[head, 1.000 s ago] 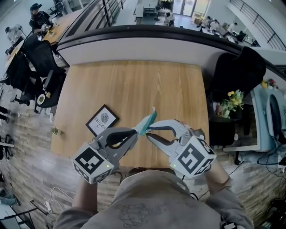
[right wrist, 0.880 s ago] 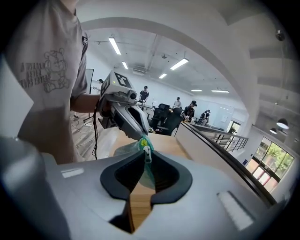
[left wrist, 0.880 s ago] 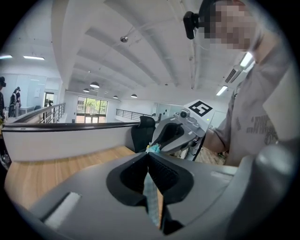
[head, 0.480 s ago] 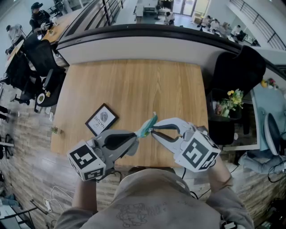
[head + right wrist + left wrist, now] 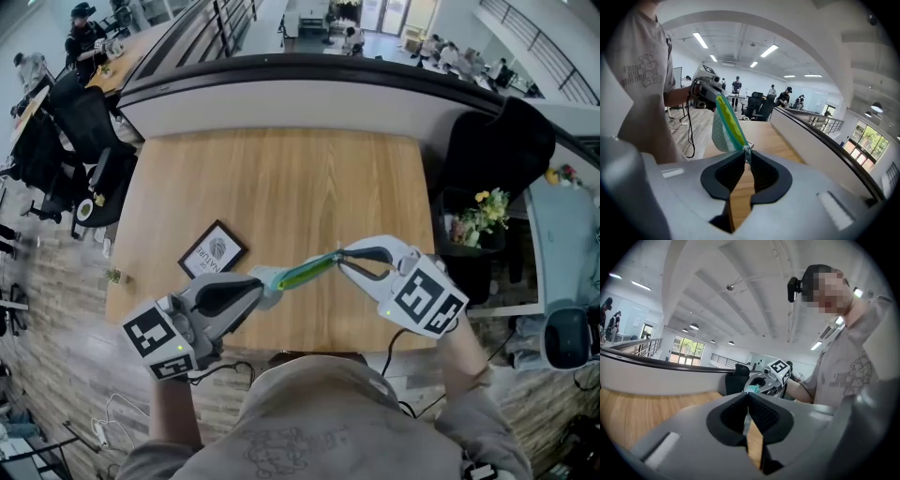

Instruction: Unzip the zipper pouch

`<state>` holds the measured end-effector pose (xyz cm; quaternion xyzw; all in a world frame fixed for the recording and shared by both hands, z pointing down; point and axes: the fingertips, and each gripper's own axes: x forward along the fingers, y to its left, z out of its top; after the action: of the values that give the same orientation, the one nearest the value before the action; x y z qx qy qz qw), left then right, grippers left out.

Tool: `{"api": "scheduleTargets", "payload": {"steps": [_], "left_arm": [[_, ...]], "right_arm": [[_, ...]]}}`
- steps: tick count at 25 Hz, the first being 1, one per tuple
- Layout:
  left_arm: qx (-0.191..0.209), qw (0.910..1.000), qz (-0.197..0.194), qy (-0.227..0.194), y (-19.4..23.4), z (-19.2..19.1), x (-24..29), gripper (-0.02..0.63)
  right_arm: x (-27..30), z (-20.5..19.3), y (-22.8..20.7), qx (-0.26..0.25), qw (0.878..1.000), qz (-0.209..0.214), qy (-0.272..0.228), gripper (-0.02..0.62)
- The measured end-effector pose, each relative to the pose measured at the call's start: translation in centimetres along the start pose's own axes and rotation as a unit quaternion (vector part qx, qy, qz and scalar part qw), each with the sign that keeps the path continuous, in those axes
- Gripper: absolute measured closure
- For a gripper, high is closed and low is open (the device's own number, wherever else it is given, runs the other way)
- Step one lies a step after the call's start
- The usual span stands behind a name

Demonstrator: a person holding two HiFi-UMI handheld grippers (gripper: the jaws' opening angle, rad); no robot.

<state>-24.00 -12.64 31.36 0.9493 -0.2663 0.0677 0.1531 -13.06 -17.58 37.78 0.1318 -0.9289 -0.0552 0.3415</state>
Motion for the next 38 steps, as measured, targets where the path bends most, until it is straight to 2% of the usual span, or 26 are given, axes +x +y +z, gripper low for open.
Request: {"api": "scheduleTargets", "payload": {"steps": [3,8,13,16,20,24,27,30,32,35,38], "left_arm": [[-0.004,0.9999,0.014,-0.007,0.9,0.3,-1.1,0.600],[-0.011,0.9996,0.026,0.003,1.8,-0.6,-1.2,0.600],[-0.025,0.9986,0.046,-0.007,2.8,-0.1,-1.2,0.598],[-0.023,0.9951,0.093,-0.023,4.5,0.8,-1.8,0.598],[0.011,0.9857,0.166,-0.026,7.0,2.4,-2.9,0.598],[0.049,0.9750,0.215,-0.030,8.6,4.5,-3.7,0.598],[0.064,0.9626,0.259,-0.049,9.8,6.4,-4.5,0.598],[0.080,0.9527,0.285,-0.068,10.2,7.9,-5.0,0.598],[0.098,0.9438,0.306,-0.079,10.1,8.8,-5.4,0.598],[0.136,0.9235,0.348,-0.088,9.8,9.8,-6.1,0.598],[0.131,0.9147,0.369,-0.100,9.8,9.9,-6.7,0.598]], "right_arm": [[0.4,-2.2,-1.4,0.024,0.999,-0.012,0.022,0.545],[1.5,-3.4,-1.4,0.061,0.998,0.000,0.013,0.543],[1.3,-2.6,-2.5,0.079,0.996,-0.024,-0.016,0.538],[0.4,-1.1,-4.7,0.111,0.990,-0.065,-0.064,0.538],[-1.8,1.6,-7.6,0.167,0.969,-0.116,-0.142,0.538],[-4.2,5.0,-9.0,0.171,0.954,-0.145,-0.200,0.540],[-6.2,7.8,-9.4,0.167,0.941,-0.162,-0.245,0.540],[-8.2,9.7,-9.5,0.166,0.927,-0.183,-0.282,0.540],[-9.4,10.4,-9.6,0.165,0.918,-0.201,-0.300,0.541],[-10.5,10.4,-10.0,0.161,0.907,-0.238,-0.307,0.541],[-10.9,9.4,-10.2,0.168,0.902,-0.259,-0.302,0.541]]}}
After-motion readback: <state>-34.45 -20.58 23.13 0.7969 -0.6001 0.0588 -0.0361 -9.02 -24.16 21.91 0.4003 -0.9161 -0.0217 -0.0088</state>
